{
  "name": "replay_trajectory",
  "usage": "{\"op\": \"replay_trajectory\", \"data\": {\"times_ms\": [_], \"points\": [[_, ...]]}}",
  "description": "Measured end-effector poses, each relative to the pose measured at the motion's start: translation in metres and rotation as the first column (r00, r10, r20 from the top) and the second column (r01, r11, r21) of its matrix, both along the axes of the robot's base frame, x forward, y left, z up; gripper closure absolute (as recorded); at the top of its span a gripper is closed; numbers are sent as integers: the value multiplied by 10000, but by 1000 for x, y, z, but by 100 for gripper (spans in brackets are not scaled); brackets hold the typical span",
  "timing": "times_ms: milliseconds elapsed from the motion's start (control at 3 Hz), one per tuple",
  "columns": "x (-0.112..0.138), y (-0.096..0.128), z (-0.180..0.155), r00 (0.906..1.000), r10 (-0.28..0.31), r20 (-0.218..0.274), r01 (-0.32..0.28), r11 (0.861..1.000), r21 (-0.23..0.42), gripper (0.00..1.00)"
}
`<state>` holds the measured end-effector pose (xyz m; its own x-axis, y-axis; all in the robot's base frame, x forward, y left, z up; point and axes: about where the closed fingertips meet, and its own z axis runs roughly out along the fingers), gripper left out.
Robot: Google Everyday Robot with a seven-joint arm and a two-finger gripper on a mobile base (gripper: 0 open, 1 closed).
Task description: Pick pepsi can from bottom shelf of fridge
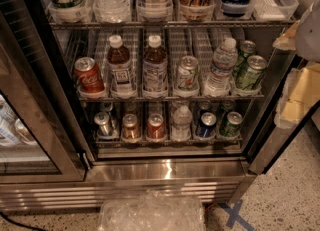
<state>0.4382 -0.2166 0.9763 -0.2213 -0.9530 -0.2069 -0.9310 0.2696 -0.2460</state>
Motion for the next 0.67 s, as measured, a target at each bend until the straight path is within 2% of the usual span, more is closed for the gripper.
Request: {"op": "replay_trajectory", "data": {"times_ms": [333, 667], "points": [[0, 0, 0, 10000, -5, 0, 5, 10000, 3, 0], [-6, 9, -22, 9961, -871, -131, 877, 9944, 595, 0]]}}
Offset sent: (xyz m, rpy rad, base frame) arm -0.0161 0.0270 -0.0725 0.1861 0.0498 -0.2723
